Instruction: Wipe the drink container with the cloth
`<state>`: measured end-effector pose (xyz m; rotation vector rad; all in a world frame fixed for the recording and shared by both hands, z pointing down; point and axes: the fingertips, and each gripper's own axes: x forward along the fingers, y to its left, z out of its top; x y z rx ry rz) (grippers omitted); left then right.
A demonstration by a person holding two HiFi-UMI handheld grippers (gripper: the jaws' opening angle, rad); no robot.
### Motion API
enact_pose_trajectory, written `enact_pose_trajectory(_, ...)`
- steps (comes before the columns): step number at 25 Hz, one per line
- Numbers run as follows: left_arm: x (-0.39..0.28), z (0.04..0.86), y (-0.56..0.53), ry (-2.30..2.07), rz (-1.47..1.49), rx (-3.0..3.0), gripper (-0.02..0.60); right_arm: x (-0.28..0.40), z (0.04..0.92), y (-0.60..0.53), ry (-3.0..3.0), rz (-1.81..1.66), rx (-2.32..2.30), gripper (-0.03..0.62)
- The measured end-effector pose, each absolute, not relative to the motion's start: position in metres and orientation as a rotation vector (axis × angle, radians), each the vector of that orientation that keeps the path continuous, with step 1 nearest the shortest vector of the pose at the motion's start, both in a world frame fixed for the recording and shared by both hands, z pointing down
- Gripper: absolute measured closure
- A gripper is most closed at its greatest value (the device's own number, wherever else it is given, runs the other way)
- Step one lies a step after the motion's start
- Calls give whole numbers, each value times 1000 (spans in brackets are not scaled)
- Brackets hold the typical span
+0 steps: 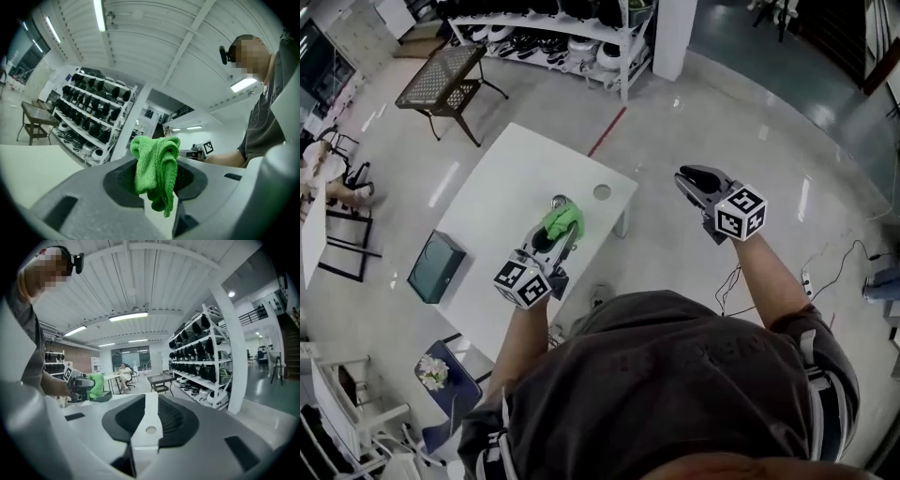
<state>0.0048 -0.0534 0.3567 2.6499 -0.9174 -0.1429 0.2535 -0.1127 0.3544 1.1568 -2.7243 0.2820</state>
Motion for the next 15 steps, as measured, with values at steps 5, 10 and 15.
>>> enact_pose_trajectory(5,-57,389,-61,-1063,-126,2559,456,184,388,-140,-2738,280,963,486)
enact_pose_trajectory(10,-98,428,-78,-1144,-81,2487,456,126,428,-157,-2721,287,792,450)
enact_pose_trajectory(15,-125,483,-103,-1127,3,2386,456,65,473,-167,-2682,298,625,417)
